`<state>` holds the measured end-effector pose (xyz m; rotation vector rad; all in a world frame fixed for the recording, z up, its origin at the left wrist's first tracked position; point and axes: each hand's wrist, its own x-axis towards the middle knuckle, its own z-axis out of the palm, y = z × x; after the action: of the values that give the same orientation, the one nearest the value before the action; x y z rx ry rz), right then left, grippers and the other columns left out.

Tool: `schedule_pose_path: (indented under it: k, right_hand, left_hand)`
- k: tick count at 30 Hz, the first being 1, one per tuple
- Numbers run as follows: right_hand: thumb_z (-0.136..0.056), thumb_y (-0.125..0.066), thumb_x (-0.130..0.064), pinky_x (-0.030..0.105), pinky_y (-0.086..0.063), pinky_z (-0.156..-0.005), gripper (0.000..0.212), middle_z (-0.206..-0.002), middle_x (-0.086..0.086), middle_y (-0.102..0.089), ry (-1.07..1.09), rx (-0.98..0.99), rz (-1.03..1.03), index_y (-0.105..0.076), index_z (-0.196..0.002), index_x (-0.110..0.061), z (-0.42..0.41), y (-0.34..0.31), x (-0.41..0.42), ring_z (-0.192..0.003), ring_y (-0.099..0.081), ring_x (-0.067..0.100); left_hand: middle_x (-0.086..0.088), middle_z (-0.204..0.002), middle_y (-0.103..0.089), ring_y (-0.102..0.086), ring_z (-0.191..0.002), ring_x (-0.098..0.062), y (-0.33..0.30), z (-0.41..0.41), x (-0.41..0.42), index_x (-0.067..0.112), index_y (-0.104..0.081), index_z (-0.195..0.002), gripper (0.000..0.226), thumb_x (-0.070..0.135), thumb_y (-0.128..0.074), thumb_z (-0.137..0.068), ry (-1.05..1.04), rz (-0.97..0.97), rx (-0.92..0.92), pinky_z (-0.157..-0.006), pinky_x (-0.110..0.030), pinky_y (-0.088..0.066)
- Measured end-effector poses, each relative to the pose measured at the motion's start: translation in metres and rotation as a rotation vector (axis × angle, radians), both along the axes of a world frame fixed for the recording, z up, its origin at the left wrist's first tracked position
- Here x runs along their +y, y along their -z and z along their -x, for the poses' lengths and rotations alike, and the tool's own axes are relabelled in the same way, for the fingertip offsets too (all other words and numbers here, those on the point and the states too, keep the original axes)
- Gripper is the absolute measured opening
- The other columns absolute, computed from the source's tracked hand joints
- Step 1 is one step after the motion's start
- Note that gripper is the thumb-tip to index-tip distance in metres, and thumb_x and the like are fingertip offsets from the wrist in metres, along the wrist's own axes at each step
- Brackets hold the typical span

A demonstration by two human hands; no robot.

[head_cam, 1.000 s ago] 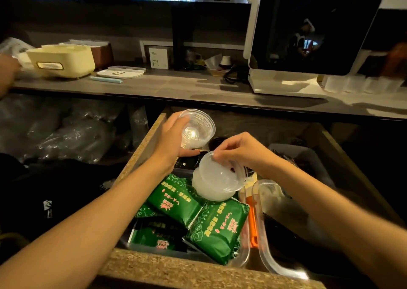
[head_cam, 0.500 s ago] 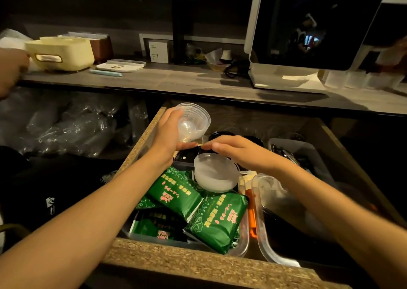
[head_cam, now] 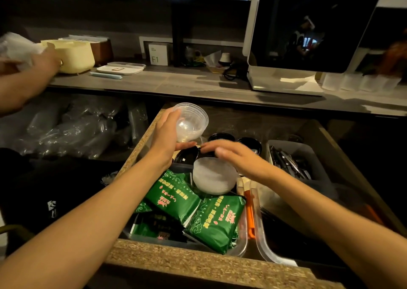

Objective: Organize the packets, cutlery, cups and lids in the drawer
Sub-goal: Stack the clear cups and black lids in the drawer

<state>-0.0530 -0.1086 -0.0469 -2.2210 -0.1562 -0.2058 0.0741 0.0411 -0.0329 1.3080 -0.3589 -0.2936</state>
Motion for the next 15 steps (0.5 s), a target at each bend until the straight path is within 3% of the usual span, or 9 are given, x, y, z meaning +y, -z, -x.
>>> schedule_pose_path:
  k: [3,7,12,15]
  right_hand:
    - [-0.088,-0.036,-0.055,0.022,-0.048,-0.095,0.047,-0.111,-0.004,-0.069,0.188,-0.224,-0.202,-0.068,-0.107,-0.025,-0.009,-0.015,-0.007,-0.108,-0.063,0.006]
    - [-0.098,-0.040,-0.037,0.025,-0.052,-0.081,0.036,-0.093,-0.002,-0.072,0.393,-0.413,-0.350,-0.071,-0.096,-0.020,-0.033,-0.034,-0.010,-0.092,-0.067,0.011]
    - [-0.104,-0.041,-0.030,0.024,-0.046,-0.074,0.038,-0.084,-0.001,-0.071,0.513,-0.404,-0.386,-0.073,-0.090,-0.015,-0.081,-0.039,-0.009,-0.081,-0.064,0.008]
    - [-0.105,-0.038,-0.032,0.028,-0.046,-0.070,0.042,-0.080,0.002,-0.069,0.530,-0.355,-0.426,-0.072,-0.086,-0.016,-0.107,-0.038,-0.015,-0.078,-0.061,0.010]
  left_hand:
    - [-0.007,-0.127,-0.057,-0.064,-0.110,-0.031,-0.003,-0.002,0.000,0.031,-0.062,-0.110,0.017,0.034,-0.047,-0.103,-0.005,0.010,-0.009,-0.065,-0.042,-0.062]
    - [-0.005,-0.130,-0.056,-0.063,-0.112,-0.029,-0.008,-0.005,-0.001,0.037,-0.062,-0.108,0.018,0.032,-0.045,-0.103,0.003,-0.002,-0.064,-0.070,-0.045,-0.063]
    - [-0.008,-0.123,-0.058,-0.065,-0.105,-0.030,-0.017,-0.014,-0.005,0.031,-0.062,-0.108,0.016,0.030,-0.046,-0.103,-0.031,0.010,-0.023,-0.059,-0.036,-0.061]
    - [-0.001,-0.116,-0.059,-0.065,-0.103,-0.027,-0.022,-0.027,-0.004,0.029,-0.063,-0.109,0.016,0.031,-0.048,-0.102,-0.041,0.013,0.018,-0.064,-0.042,-0.063]
